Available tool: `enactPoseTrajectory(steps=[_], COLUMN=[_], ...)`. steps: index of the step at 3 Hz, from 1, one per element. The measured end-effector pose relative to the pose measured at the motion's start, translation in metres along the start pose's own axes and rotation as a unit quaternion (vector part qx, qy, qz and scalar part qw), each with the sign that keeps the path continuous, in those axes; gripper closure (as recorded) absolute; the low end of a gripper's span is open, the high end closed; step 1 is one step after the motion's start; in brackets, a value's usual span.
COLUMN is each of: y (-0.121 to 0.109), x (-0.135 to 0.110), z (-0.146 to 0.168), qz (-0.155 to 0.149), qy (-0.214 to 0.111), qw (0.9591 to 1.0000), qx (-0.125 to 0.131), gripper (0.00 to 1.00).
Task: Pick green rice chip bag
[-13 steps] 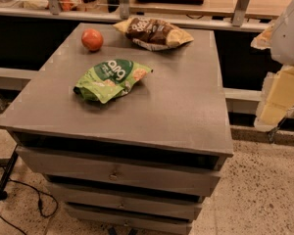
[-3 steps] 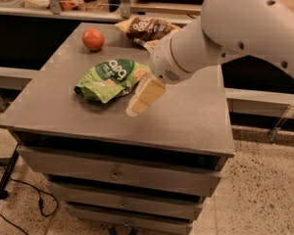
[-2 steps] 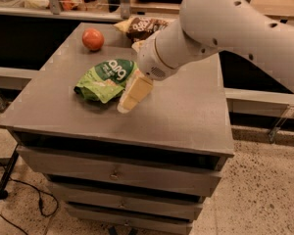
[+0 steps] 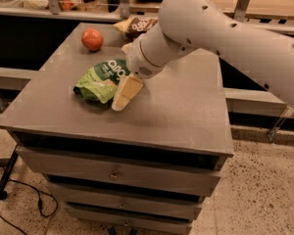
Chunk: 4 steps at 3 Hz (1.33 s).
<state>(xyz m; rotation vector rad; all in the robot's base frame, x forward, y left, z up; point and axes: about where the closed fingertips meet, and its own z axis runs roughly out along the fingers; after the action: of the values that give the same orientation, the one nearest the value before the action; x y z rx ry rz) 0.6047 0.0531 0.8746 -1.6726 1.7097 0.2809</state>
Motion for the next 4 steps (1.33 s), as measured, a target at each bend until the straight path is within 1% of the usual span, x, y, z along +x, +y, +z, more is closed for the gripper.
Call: enactPoseTrajectory(steps=[1,2,3,4], y=[0.0,0.004,0.01,0.018], x=[-0.007,-0.014,-0.018,-0.018], z=[0.018,0.031,0.04,0.043], qz=[-0.005,-0.002,0.001,0.003], qy=[-0.006,-0.009,-0.012,-0.01], qw=[0.9999,0.9998,0.9997,0.9997], qx=[-0.01,-0.016,-0.022,-0.023], gripper=[0.0,0.0,0.16,0.4])
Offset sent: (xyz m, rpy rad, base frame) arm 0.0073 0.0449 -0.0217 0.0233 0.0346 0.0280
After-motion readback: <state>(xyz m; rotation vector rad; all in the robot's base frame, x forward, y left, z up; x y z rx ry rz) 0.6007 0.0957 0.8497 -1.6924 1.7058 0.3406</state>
